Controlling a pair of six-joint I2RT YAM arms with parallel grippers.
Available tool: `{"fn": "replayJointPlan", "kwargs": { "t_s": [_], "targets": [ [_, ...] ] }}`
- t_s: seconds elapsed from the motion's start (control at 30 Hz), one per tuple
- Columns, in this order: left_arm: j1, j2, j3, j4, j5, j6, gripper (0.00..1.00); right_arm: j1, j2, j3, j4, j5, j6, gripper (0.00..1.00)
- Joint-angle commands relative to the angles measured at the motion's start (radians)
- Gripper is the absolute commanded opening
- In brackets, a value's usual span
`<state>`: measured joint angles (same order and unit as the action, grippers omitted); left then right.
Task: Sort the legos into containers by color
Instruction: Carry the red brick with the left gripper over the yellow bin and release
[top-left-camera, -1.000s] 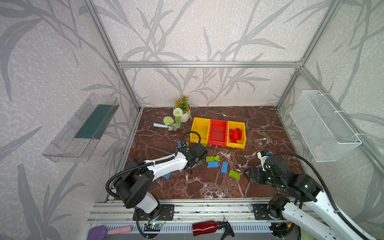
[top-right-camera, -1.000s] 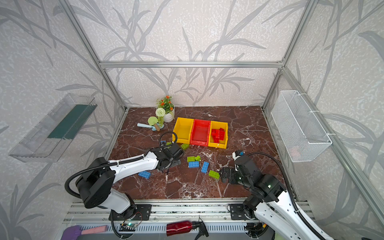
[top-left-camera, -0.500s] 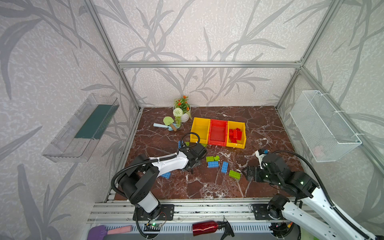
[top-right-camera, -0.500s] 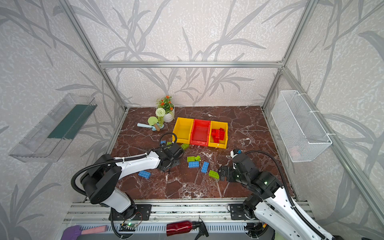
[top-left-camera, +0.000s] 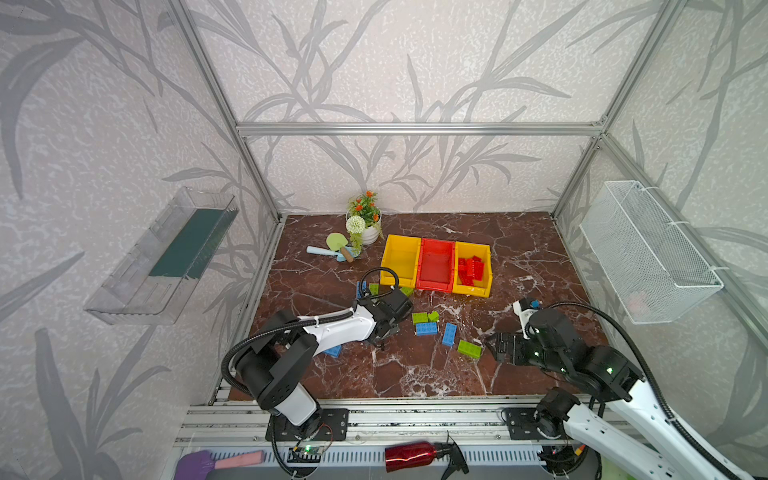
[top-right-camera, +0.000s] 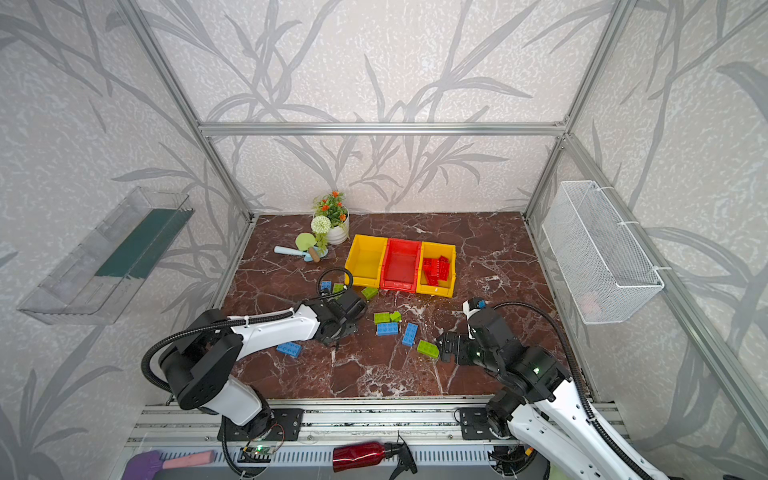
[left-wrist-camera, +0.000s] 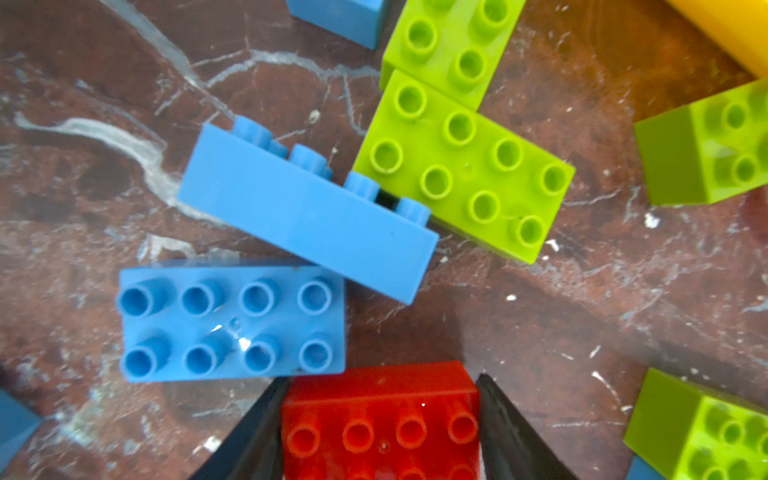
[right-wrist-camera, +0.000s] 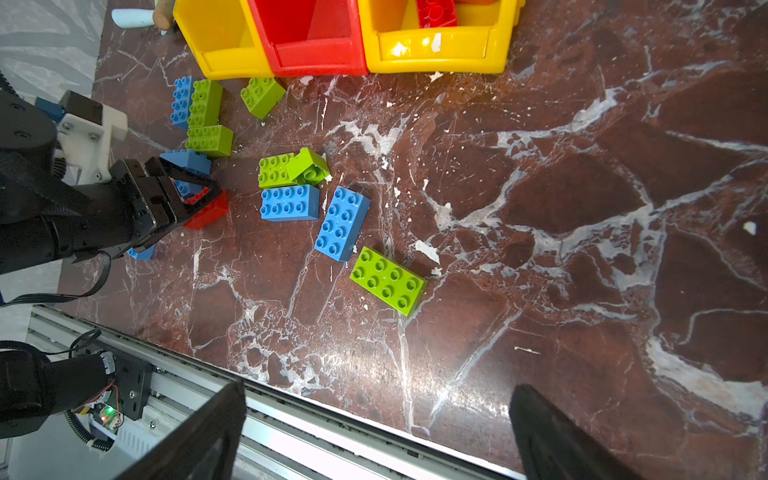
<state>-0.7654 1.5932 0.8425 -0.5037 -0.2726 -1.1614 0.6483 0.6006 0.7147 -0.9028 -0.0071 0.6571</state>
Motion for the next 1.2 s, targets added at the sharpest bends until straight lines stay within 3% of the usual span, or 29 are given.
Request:
{"fn": "replayJointPlan", "kwargs": {
  "t_s": [0.0,0.37,0.93,1.17],
  "targets": [
    [-0.032,0.006,0.082,-0.138,-0.057,0.036,0.39,0.004,-0.012,0.011,-0.008,0.012,-0.012,0.99],
    [-0.104,0.134,0.518,-0.275,-0.081,0.236,0.36,0.004,-0.087,0.038,-0.086,0.038,-0.01,0.99],
    [-0.132,0.79,1.579,-0.408,-0.04,0.64,0.35,0.002,-0.106,0.093,-0.16,0.103,0.028,0.99],
    [-0.129,0.939,1.698,-0.237,-0.046,0.736,0.36,0.002,-0.083,0.127,-0.19,0.159,0.033,0.99]
  ]
}}
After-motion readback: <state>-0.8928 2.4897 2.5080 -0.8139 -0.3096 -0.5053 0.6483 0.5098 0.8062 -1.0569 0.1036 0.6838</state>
